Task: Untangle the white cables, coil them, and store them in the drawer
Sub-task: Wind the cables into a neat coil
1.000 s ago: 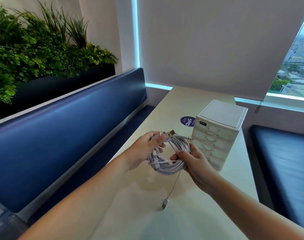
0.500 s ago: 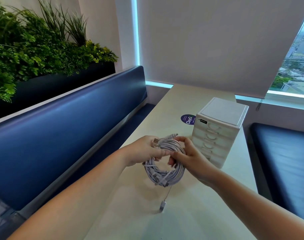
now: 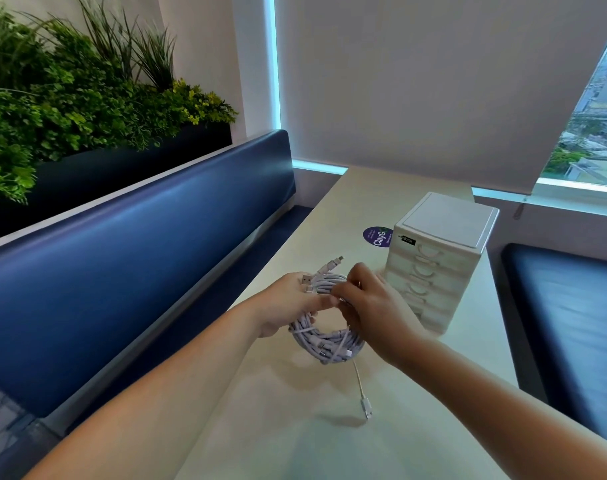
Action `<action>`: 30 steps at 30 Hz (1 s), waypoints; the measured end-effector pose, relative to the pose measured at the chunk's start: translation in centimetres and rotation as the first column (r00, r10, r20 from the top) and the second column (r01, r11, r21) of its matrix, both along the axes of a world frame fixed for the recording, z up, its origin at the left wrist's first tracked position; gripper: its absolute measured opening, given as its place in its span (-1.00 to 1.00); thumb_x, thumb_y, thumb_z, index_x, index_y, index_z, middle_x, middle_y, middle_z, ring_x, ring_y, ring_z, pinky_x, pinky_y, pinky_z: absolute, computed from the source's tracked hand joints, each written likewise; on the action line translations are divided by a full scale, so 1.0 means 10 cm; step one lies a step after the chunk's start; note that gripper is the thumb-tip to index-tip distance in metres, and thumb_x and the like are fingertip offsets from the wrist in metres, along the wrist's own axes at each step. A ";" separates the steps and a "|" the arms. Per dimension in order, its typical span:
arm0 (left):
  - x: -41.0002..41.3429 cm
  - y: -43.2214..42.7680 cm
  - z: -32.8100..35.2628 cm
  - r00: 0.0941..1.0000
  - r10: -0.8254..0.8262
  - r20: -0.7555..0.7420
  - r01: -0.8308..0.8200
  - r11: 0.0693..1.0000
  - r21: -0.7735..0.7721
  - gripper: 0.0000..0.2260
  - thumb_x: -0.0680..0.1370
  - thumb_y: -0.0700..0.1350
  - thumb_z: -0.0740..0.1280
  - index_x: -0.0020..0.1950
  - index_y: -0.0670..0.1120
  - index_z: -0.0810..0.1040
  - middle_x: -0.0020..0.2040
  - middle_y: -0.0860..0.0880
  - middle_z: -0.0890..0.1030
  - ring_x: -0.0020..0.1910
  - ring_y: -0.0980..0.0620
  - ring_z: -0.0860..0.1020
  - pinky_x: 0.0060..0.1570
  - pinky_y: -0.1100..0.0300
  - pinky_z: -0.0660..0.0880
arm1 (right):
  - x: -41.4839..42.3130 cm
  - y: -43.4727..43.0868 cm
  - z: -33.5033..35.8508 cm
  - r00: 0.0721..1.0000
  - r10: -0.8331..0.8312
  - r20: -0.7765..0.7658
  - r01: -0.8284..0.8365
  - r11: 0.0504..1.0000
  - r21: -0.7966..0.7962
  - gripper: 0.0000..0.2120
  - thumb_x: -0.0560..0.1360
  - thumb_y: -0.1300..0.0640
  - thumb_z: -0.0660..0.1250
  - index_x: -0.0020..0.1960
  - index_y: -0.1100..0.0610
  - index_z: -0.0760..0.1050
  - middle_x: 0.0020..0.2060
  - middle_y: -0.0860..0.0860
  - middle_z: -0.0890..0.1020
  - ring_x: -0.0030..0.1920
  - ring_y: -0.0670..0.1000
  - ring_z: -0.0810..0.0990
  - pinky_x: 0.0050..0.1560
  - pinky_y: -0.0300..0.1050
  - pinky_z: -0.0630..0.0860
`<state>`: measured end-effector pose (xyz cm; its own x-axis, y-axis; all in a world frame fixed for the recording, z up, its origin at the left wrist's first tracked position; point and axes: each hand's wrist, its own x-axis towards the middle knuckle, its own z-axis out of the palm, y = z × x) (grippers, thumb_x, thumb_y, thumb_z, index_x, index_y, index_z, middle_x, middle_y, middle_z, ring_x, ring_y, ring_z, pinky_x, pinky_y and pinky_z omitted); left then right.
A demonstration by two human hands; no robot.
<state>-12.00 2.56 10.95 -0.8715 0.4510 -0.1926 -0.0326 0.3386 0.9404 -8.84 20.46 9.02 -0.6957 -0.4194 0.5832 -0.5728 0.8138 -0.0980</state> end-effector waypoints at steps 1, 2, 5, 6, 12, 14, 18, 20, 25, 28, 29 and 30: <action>0.00 0.00 0.00 1.000 -0.013 0.000 0.013 1.000 -0.002 -0.76 0.56 -0.03 0.40 0.21 -0.01 0.58 0.09 -0.14 0.64 -0.02 -0.04 0.52 -0.05 0.13 0.48 | -0.01 0.00 -0.02 1.000 0.007 0.021 -0.007 1.000 -0.005 -0.85 0.39 0.28 0.43 -0.07 0.13 0.56 -0.19 0.04 0.40 -0.28 -0.02 0.34 -0.39 -0.15 0.38; 0.01 0.00 0.00 1.000 -0.021 0.006 0.021 1.000 0.007 -0.78 0.56 -0.06 0.40 0.20 -0.02 0.58 0.04 -0.11 0.64 -0.07 -0.01 0.51 -0.08 0.16 0.46 | -0.01 0.01 -0.04 0.999 0.013 0.052 -0.012 1.000 -0.024 -0.86 0.40 0.28 0.42 -0.06 0.13 0.57 -0.18 0.04 0.40 -0.30 0.00 0.37 -0.38 -0.15 0.40; 0.03 -0.03 -0.01 0.999 -0.030 0.034 0.028 0.998 0.065 -0.78 0.55 -0.07 0.40 0.19 -0.04 0.57 -0.09 -0.01 0.59 -0.16 0.08 0.47 -0.13 0.22 0.43 | -0.02 0.01 -0.05 0.983 0.005 0.185 0.021 0.990 -0.141 -0.91 0.49 0.18 0.37 -0.01 0.11 0.59 -0.14 0.00 0.41 -0.26 0.00 0.44 -0.26 -0.21 0.38; 0.02 -0.05 -0.02 0.998 -0.041 0.043 0.038 0.996 0.076 -0.73 0.54 -0.06 0.41 0.22 -0.07 0.55 -0.13 0.02 0.58 -0.18 0.10 0.47 -0.15 0.24 0.44 | -0.03 0.01 -0.04 0.968 -0.003 0.250 0.048 0.983 -0.175 -0.89 0.51 0.14 0.36 0.02 0.10 0.59 -0.12 -0.02 0.41 -0.22 -0.01 0.44 -0.20 -0.23 0.36; 0.01 -0.15 -0.02 0.992 -0.098 0.084 0.093 0.994 0.062 -0.66 0.56 -0.05 0.38 0.30 -0.13 0.48 -0.20 0.08 0.56 -0.23 0.15 0.51 -0.20 0.27 0.48 | -0.04 0.02 0.11 0.787 0.065 0.613 0.117 0.960 -0.252 -0.87 0.55 0.00 0.29 -0.18 -0.04 0.48 -0.08 -0.04 0.39 -0.08 -0.04 0.41 -0.14 -0.32 0.32; 0.00 -0.15 -0.04 0.995 -0.095 0.031 0.095 0.995 0.027 -0.66 0.54 -0.05 0.40 0.27 -0.16 0.50 -0.17 0.05 0.58 -0.25 0.16 0.54 -0.17 0.27 0.50 | -0.01 0.03 0.16 0.706 0.087 0.703 0.112 0.966 -0.232 -0.82 0.55 -0.06 0.26 -0.20 -0.06 0.48 -0.04 -0.01 0.39 -0.05 -0.03 0.43 -0.09 -0.30 0.36; -0.02 -0.12 -0.07 0.997 -0.080 -0.009 0.080 0.997 -0.004 -0.66 0.55 -0.05 0.40 0.24 -0.21 0.52 -0.17 -0.01 0.59 -0.28 0.19 0.56 -0.21 0.33 0.50 | 0.04 0.05 0.21 0.652 0.119 0.748 0.162 0.943 -0.292 -0.68 0.55 -0.09 0.25 -0.20 0.12 0.54 -0.06 0.00 0.42 -0.13 -0.11 0.43 -0.16 -0.33 0.35; -0.02 -0.10 -0.07 0.997 -0.072 -0.020 0.072 0.997 -0.009 -0.66 0.53 -0.03 0.41 0.22 -0.18 0.54 -0.17 0.01 0.60 -0.25 0.17 0.56 -0.20 0.32 0.51 | 0.05 0.06 0.23 0.676 0.081 0.732 0.179 0.946 -0.270 -0.65 0.55 -0.08 0.26 -0.23 0.17 0.53 -0.18 -0.03 0.45 -0.22 -0.11 0.42 -0.25 -0.29 0.31; -0.08 -0.08 -0.11 0.994 -0.060 -0.090 0.053 0.996 -0.071 -0.60 0.39 0.08 0.51 0.15 -0.07 0.59 -0.12 -0.03 0.64 -0.20 0.07 0.56 -0.16 0.18 0.51 | 0.09 0.10 0.24 0.601 0.089 0.794 0.246 0.925 -0.289 -0.63 0.57 -0.05 0.24 -0.34 0.12 0.46 -0.42 -0.05 0.51 -0.38 -0.10 0.43 -0.33 -0.27 0.33; -0.12 -0.13 -0.16 0.984 -0.036 -0.175 0.005 0.985 -0.174 -0.60 0.36 0.12 0.54 0.11 -0.02 0.60 -0.11 -0.02 0.63 -0.19 0.06 0.55 -0.13 0.14 0.49 | 0.08 0.13 0.28 0.541 0.133 0.831 0.273 0.906 -0.323 -0.65 0.58 -0.02 0.22 -0.34 0.08 0.44 -0.48 -0.01 0.48 -0.40 -0.03 0.47 -0.25 -0.16 0.39; -0.13 -0.14 -0.18 0.981 -0.027 -0.190 -0.009 0.982 -0.188 -0.62 0.38 0.10 0.55 0.10 -0.01 0.60 -0.10 -0.01 0.63 -0.18 0.07 0.55 -0.12 0.16 0.49 | 0.08 0.13 0.29 0.527 0.113 0.842 0.269 0.918 -0.291 -0.67 0.59 -0.01 0.21 -0.31 0.08 0.46 -0.48 0.00 0.44 -0.43 -0.02 0.43 -0.29 -0.16 0.39; -0.14 -0.15 -0.20 0.978 -0.024 -0.207 -0.019 0.979 -0.202 -0.64 0.39 0.08 0.55 0.10 -0.01 0.60 -0.10 0.00 0.63 -0.18 0.08 0.54 -0.13 0.19 0.48 | 0.09 0.13 0.29 0.518 0.089 0.851 0.264 0.929 -0.258 -0.68 0.60 -0.01 0.20 -0.27 0.09 0.48 -0.48 0.01 0.40 -0.46 -0.02 0.38 -0.35 -0.17 0.36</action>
<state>-13.38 1.06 8.96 -0.9010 0.4232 -0.0949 0.1570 0.5222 0.8382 -7.96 21.79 11.93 -0.9457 -0.2424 -0.2163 -0.0020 0.6702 -0.7422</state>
